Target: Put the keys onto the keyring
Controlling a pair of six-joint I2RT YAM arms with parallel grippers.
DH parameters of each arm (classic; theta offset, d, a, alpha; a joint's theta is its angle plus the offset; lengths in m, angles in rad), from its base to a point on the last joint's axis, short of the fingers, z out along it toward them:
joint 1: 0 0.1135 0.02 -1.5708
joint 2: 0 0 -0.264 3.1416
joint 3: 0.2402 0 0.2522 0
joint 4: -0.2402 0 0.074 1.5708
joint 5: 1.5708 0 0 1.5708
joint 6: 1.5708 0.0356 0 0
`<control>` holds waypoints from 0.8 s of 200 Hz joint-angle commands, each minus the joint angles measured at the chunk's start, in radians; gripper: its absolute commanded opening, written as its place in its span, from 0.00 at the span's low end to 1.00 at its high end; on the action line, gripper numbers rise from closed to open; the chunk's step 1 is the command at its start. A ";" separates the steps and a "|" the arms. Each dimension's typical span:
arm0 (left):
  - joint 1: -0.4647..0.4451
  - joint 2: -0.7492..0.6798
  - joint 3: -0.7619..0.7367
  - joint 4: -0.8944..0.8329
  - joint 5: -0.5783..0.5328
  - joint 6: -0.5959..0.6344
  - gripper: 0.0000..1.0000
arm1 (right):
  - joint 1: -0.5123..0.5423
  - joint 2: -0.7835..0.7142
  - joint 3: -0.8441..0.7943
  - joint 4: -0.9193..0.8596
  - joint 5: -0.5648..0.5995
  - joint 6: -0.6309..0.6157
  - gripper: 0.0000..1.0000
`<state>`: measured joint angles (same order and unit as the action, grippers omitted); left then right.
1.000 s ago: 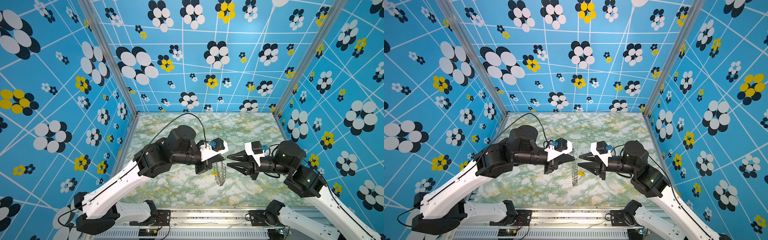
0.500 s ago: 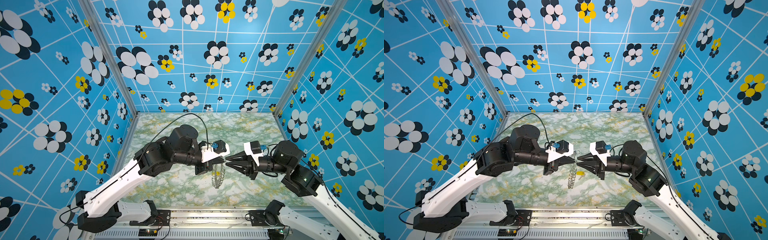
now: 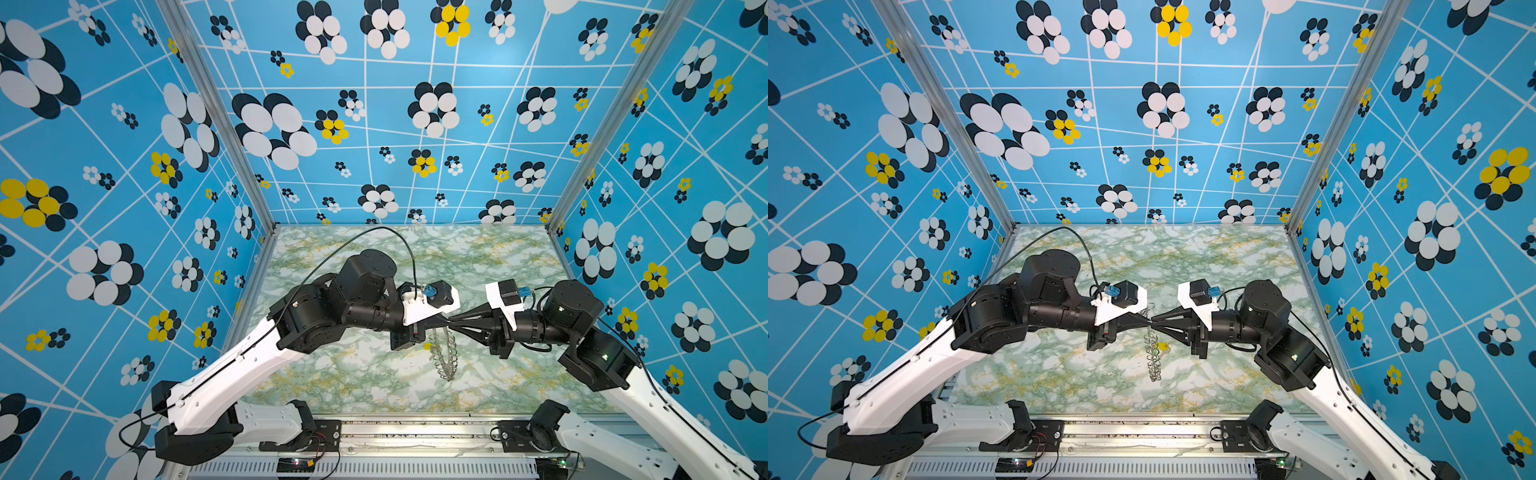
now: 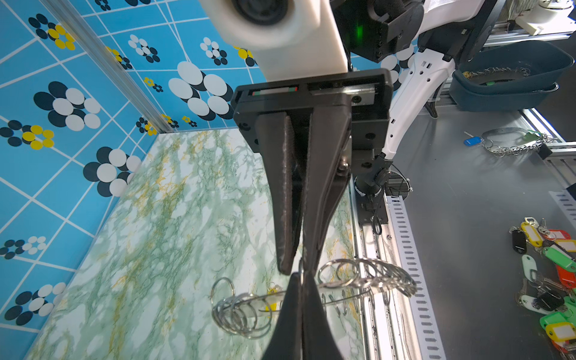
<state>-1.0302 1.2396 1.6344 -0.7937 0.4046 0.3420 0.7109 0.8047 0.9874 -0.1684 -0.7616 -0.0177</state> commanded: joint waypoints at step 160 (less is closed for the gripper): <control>0.003 -0.077 -0.044 0.125 -0.018 -0.046 0.35 | 0.021 -0.052 -0.109 0.356 0.064 0.205 0.00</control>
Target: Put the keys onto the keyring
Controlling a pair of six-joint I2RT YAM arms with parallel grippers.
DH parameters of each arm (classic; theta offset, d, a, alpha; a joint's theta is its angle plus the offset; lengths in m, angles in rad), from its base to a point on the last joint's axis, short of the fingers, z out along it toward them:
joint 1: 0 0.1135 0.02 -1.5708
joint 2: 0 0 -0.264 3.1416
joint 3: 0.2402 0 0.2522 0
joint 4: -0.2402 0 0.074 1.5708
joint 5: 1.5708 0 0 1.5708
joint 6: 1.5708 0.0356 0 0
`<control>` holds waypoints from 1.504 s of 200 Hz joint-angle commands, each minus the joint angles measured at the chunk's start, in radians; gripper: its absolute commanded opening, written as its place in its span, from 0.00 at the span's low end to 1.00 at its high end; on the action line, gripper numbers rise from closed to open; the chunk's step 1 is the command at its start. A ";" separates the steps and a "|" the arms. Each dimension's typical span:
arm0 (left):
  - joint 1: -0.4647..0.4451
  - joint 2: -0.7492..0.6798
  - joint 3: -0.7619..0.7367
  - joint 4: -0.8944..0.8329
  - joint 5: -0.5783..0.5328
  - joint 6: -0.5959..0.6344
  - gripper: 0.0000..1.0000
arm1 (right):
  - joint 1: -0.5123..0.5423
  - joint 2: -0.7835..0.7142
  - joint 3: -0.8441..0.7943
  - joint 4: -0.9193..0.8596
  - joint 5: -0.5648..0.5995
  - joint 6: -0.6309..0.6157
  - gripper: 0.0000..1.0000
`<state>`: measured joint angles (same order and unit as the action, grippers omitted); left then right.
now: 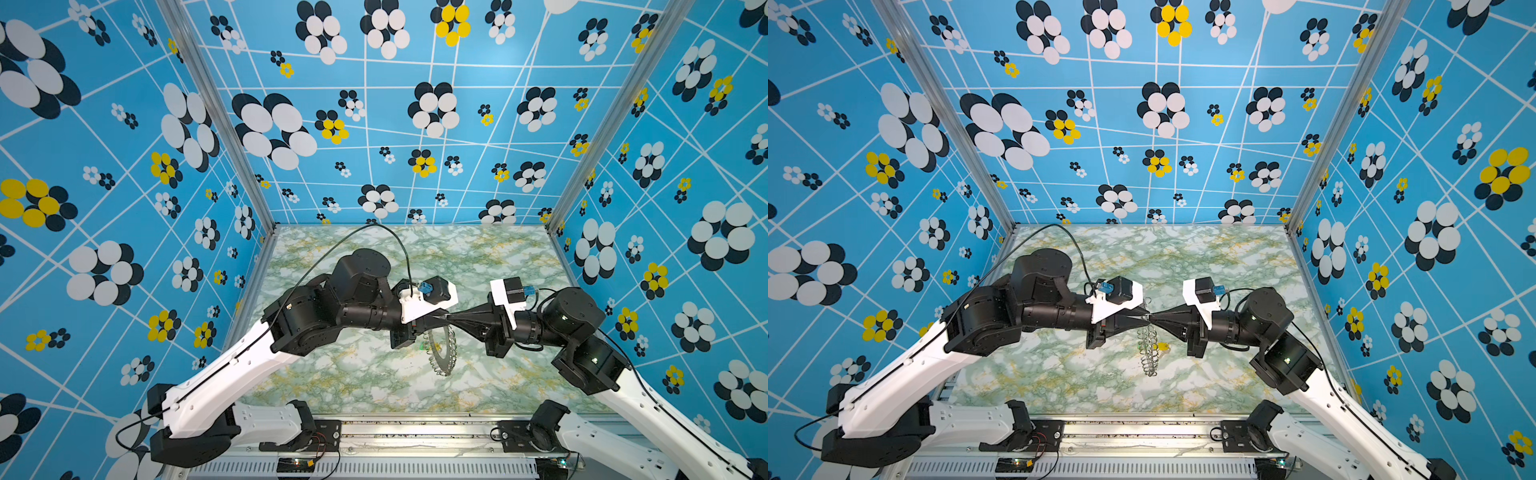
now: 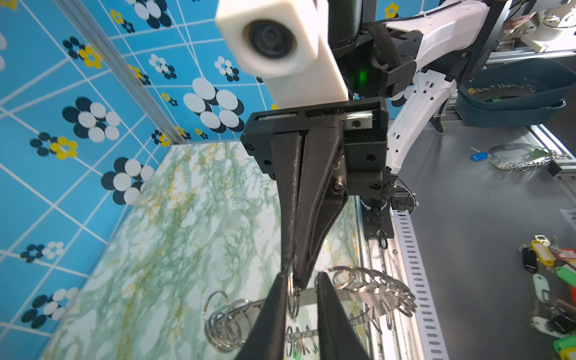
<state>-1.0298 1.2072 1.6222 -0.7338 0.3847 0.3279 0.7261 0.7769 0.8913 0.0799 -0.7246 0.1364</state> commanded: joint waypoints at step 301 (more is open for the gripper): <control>0.042 -0.186 -0.397 0.639 0.056 -0.308 0.18 | -0.016 -0.017 -0.060 0.328 0.026 0.208 0.00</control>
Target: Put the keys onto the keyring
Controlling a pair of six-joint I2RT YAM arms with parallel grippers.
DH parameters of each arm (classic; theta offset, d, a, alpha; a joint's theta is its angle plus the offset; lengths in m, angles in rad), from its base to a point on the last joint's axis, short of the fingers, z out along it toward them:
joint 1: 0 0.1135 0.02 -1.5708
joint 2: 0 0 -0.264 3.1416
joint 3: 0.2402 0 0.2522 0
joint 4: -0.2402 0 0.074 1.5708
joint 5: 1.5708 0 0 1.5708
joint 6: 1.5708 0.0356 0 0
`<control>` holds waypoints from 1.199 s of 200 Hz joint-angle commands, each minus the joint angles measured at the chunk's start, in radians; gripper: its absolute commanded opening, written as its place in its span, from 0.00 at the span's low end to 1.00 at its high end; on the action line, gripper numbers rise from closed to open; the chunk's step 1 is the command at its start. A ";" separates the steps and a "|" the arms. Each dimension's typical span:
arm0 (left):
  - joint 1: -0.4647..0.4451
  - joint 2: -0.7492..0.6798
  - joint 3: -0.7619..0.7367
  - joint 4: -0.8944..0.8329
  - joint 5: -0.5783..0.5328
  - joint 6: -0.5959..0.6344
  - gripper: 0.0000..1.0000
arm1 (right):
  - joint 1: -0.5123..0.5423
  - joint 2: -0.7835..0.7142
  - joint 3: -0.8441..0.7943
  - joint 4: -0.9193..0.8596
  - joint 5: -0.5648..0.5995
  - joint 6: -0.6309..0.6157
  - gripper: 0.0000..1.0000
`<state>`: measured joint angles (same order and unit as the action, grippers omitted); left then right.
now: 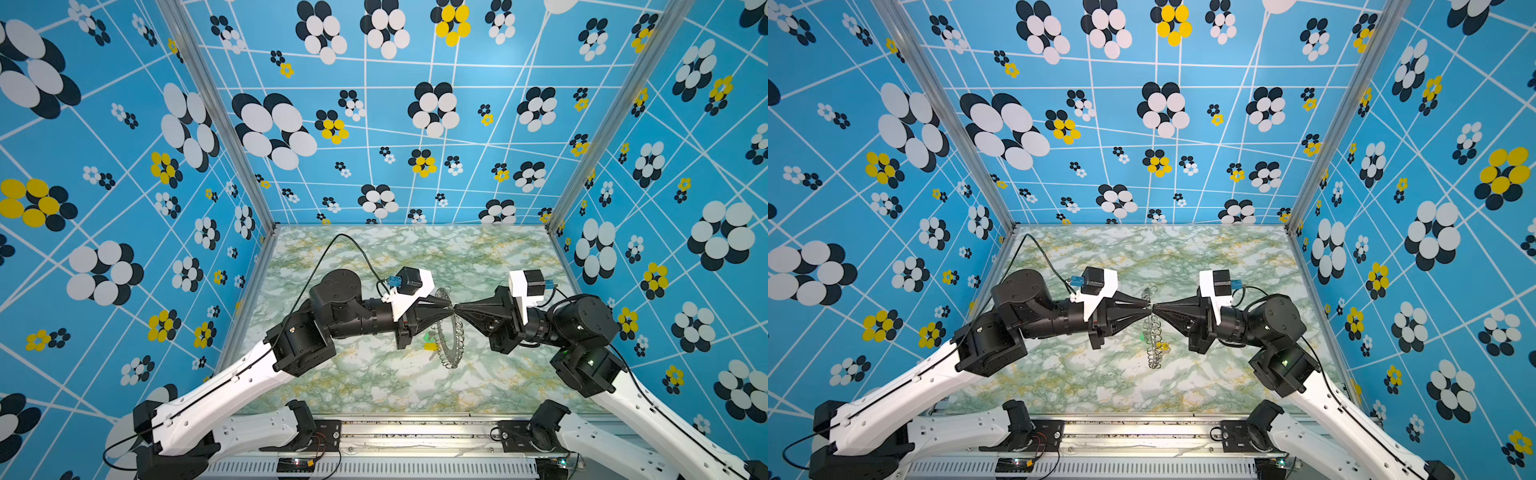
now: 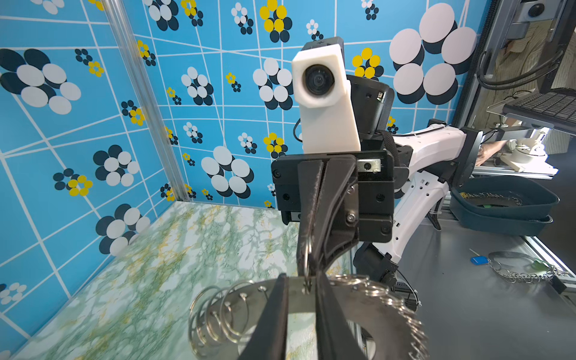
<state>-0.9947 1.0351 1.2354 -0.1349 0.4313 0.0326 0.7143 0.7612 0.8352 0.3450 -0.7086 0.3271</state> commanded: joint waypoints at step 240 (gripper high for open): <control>0.007 -0.015 -0.015 0.030 0.005 0.002 0.10 | -0.004 0.019 0.010 0.104 -0.011 0.054 0.00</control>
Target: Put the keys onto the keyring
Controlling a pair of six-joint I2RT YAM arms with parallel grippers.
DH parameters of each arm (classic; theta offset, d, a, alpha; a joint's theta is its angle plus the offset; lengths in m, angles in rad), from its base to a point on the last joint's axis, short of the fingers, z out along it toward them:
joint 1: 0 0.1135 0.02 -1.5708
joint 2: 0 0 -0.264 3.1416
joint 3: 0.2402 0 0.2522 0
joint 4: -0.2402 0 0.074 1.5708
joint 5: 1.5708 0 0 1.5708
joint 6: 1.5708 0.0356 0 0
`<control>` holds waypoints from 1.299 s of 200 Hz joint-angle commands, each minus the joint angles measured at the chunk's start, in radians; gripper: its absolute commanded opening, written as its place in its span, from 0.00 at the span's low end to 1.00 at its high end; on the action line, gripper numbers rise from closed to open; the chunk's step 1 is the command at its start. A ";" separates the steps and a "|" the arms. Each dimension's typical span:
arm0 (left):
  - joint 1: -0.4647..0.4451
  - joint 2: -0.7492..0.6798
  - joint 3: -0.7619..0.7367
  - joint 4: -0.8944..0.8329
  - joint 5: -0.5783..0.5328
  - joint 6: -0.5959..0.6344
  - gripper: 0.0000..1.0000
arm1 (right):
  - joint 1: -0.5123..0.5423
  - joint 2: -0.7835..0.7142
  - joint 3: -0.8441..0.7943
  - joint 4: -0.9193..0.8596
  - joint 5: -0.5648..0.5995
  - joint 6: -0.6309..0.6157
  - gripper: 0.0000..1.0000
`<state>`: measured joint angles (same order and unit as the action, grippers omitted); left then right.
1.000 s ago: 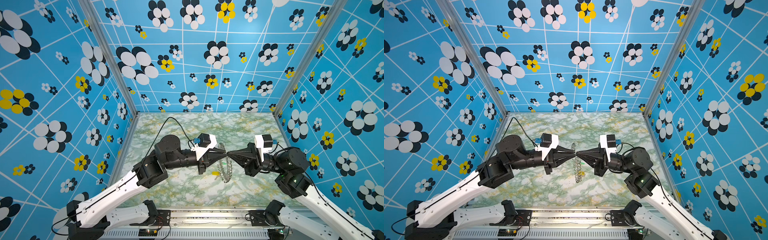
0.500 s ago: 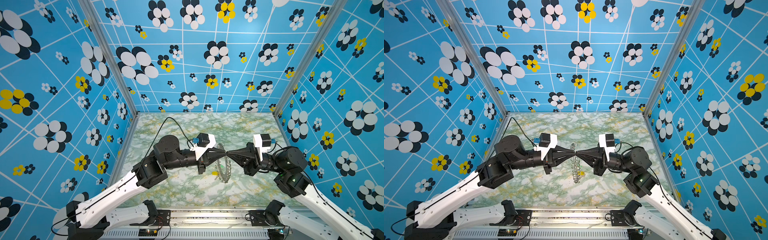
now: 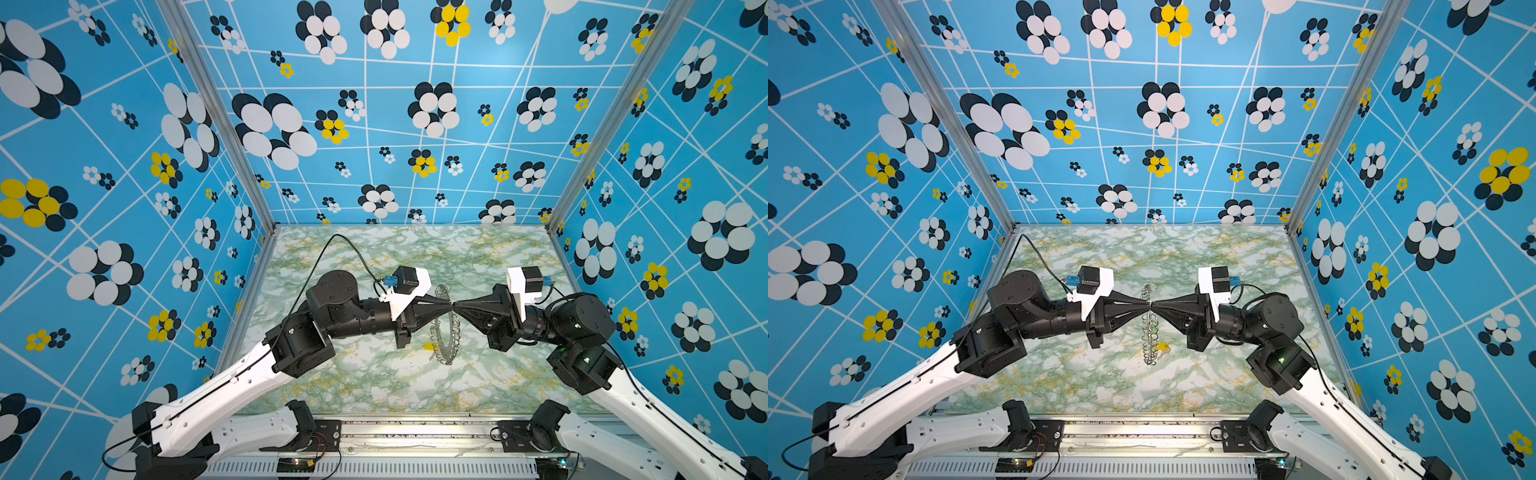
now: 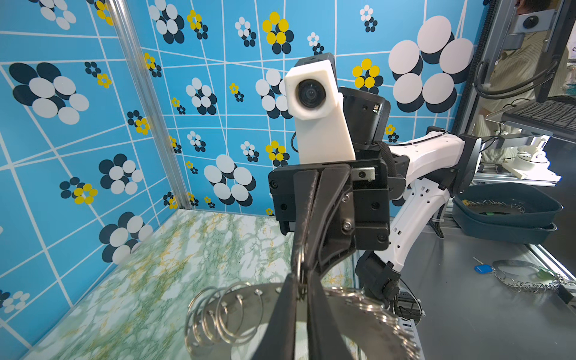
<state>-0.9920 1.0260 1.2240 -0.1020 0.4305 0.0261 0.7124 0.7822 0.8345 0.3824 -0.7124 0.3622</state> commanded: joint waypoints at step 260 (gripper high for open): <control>0.003 -0.084 0.051 -0.456 -0.166 0.154 0.00 | -0.002 -0.060 -0.006 -0.572 0.217 -0.104 0.99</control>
<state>-0.9920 0.9653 1.2541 -0.4892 0.2924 0.1730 0.7116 0.7006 0.8181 -0.0692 -0.5537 0.2626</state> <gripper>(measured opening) 0.050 0.966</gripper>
